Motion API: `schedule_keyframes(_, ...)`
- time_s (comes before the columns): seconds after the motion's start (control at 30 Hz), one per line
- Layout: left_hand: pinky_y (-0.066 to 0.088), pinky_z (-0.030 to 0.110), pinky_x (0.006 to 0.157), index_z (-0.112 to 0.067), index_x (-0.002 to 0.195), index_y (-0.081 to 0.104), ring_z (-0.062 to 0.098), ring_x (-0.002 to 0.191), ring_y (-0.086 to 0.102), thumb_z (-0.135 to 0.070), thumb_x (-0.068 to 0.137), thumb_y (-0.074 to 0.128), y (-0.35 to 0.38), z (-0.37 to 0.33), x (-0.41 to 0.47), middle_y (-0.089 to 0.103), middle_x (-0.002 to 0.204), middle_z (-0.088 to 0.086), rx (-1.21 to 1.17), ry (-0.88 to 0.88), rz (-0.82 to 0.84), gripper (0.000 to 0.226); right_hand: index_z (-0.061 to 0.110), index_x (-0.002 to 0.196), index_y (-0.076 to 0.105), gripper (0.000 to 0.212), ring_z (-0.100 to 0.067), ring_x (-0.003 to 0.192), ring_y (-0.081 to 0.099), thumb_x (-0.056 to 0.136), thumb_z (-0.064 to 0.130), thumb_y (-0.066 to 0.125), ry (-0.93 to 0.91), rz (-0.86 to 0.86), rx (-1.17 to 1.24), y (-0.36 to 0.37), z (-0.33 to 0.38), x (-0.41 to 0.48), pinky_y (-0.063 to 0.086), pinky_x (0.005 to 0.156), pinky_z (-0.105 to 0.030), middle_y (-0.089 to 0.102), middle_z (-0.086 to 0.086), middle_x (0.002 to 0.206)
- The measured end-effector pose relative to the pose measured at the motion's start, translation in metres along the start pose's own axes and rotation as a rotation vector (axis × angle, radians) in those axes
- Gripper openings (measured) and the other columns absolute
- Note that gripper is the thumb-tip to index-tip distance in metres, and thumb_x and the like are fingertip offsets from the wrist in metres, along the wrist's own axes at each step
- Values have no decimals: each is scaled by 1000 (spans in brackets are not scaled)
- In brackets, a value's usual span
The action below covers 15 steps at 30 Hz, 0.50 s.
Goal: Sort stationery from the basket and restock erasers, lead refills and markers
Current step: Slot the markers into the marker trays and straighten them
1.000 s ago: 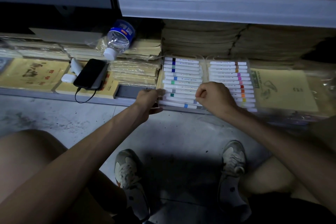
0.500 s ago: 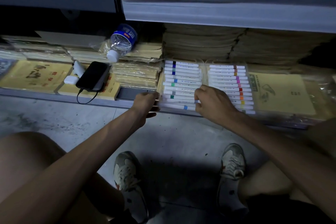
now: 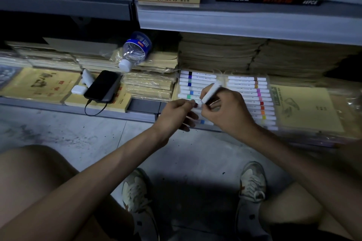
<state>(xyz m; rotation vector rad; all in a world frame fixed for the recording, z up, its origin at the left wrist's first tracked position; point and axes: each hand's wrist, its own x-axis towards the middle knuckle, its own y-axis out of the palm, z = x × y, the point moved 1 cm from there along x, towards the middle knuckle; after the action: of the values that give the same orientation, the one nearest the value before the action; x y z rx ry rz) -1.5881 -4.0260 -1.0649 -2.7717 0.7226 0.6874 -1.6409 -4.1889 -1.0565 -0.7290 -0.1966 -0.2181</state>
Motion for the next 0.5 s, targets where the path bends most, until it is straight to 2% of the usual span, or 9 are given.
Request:
schedule_keyframes(0.1, 51, 28, 58, -8, 110, 70, 20, 62, 63, -33, 102, 55, -1, -5, 6, 73, 83, 9, -145, -82, 15, 31, 9, 97, 72, 17, -14, 87, 76, 83, 1, 78, 227, 37, 373, 3, -1, 2, 62, 85, -40, 77, -4, 90)
schedule_keyframes(0.2, 49, 28, 57, -10, 98, 71, 16, 60, 57, -29, 99, 62, -5, -9, 10, 66, 77, 7, -259, -83, 34, 21, 1, 96, 74, 15, -26, 93, 75, 83, -3, 79, 265, 52, 540, 3, -3, 4, 60, 89, -46, 77, -13, 92)
schedule_keyframes(0.27, 51, 25, 57, -8, 97, 69, 14, 61, 58, -23, 98, 65, -7, -10, 11, 64, 76, 6, -307, -58, 58, 16, -4, 97, 74, 16, -26, 93, 75, 82, -5, 79, 285, 48, 590, 2, -2, 4, 60, 86, -38, 77, -14, 94)
schedule_keyframes(0.37, 54, 20, 60, -4, 106, 70, 12, 65, 63, -17, 97, 67, -10, -12, 11, 66, 77, 7, -418, -59, 78, 16, -3, 99, 75, 21, -18, 86, 74, 79, -4, 82, 363, 26, 685, -3, -4, 5, 58, 77, -27, 77, -9, 89)
schedule_keyframes(0.5, 60, 20, 65, 0, 101, 73, 15, 70, 71, -8, 93, 70, -13, -16, 11, 73, 83, 12, -463, -48, 26, 12, -3, 103, 74, 23, -22, 81, 74, 80, -4, 80, 495, 4, 821, -7, -7, 5, 57, 69, -27, 76, -15, 90)
